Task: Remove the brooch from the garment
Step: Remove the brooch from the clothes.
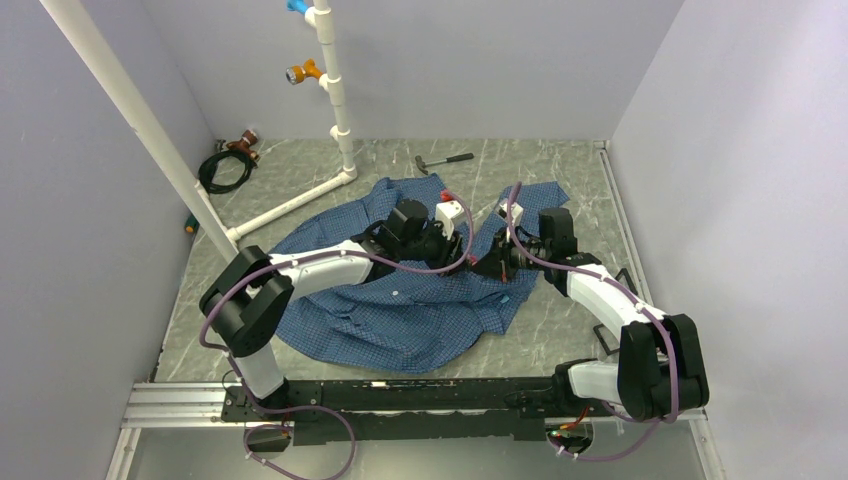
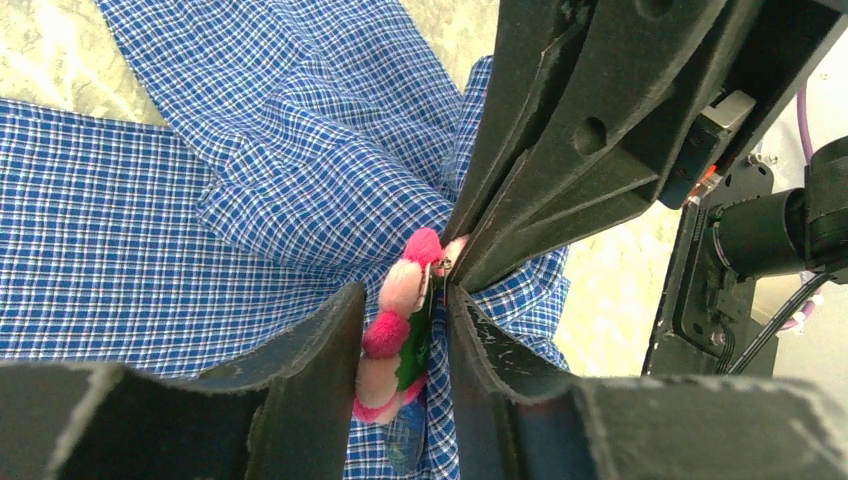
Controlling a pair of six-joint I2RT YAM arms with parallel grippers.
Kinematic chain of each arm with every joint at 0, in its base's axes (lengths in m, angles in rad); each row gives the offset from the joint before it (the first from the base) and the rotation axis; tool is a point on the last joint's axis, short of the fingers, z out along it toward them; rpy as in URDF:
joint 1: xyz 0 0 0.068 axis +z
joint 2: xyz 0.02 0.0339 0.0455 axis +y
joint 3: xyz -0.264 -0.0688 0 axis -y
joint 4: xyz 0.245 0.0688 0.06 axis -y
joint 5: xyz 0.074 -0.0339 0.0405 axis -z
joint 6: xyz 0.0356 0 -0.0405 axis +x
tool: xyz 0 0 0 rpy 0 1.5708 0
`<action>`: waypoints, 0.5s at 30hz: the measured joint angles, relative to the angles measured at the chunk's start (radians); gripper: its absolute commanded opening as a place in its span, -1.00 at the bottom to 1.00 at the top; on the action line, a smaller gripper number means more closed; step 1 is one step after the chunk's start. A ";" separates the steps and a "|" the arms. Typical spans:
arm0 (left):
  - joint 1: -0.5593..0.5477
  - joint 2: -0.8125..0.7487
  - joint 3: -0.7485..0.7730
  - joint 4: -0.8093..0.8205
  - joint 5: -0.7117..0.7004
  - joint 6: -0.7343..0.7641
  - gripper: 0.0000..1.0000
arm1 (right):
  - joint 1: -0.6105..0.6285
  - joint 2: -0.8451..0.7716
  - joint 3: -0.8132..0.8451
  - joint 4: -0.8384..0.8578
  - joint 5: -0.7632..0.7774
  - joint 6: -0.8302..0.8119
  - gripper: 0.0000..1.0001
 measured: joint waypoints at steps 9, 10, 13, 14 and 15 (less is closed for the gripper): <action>0.000 0.003 0.000 0.003 -0.001 -0.018 -0.82 | 0.000 0.000 0.000 -0.001 0.009 -0.005 -1.00; 0.000 0.003 0.000 0.003 0.001 -0.021 -0.92 | -0.001 0.000 0.000 -0.001 0.011 -0.008 -1.00; 0.000 0.003 0.000 0.005 0.003 -0.033 -1.00 | -0.002 0.000 0.000 -0.001 0.018 -0.013 -1.00; 0.000 0.003 0.000 0.005 0.003 -0.037 -1.00 | -0.001 0.000 0.000 -0.002 0.019 -0.013 -1.00; 0.000 0.003 0.000 0.005 0.003 -0.042 -1.00 | -0.001 0.000 0.000 -0.001 0.020 -0.013 -1.00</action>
